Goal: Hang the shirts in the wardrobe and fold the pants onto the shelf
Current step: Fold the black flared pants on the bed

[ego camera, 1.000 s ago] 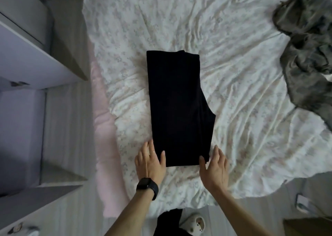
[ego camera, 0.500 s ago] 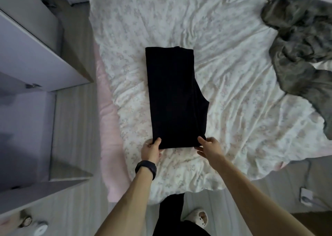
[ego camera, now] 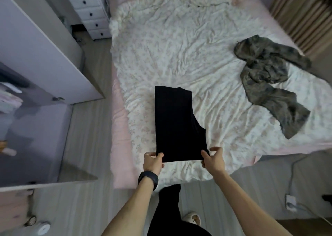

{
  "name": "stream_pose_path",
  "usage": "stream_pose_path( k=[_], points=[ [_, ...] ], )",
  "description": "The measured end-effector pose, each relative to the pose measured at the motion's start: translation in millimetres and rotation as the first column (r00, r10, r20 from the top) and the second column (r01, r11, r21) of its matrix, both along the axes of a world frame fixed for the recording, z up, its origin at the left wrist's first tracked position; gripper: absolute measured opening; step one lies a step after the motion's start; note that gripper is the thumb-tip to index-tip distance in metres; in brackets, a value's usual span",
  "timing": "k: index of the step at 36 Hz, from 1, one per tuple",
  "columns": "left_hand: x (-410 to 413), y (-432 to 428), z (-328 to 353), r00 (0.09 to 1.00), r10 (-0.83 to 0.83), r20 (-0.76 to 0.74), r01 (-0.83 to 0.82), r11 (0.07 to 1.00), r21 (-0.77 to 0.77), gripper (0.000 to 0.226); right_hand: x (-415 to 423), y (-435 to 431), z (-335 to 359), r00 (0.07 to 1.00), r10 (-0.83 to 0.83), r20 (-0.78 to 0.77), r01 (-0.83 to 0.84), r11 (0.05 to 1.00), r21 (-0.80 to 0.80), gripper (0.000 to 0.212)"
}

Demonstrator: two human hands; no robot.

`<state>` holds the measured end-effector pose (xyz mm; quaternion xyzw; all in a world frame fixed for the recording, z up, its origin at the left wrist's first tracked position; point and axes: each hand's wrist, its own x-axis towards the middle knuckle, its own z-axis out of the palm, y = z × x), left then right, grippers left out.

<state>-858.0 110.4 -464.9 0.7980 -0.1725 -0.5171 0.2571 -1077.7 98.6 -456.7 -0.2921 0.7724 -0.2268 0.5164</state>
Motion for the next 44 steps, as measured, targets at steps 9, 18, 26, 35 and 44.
stream_pose_path(
  k=[9, 18, 26, 35, 44],
  points=[
    [-19.3, 91.6, 30.2, 0.991, -0.136, -0.022, 0.132, 0.985, -0.114, 0.045, -31.1, 99.4, 6.3, 0.990, 0.136, 0.039, -0.138, 0.990, 0.041, 0.016],
    [3.3, 15.9, 46.3, 0.959, -0.272, -0.080, 0.251, 0.945, -0.208, 0.017, -35.8, 17.2, 16.8, 0.979, 0.079, 0.187, -0.063, 0.994, -0.091, 0.007],
    [22.9, -92.6, 28.1, 0.858, -0.453, 0.240, 0.505, 0.829, -0.241, 0.016, -32.7, -98.9, 26.8, 0.962, 0.271, 0.024, -0.263, 0.948, -0.180, 0.024],
    [44.5, -204.8, -29.1, 0.695, -0.549, 0.464, 0.663, 0.740, -0.117, 0.038, -11.4, -208.9, -32.7, 0.902, 0.315, -0.296, -0.370, 0.917, -0.150, 0.030],
    [38.3, -277.5, -82.1, 0.653, -0.612, 0.447, 0.635, 0.763, 0.118, 0.064, -0.1, -278.6, -109.8, 0.861, 0.367, -0.353, -0.388, 0.921, 0.011, 0.029]
  ],
)
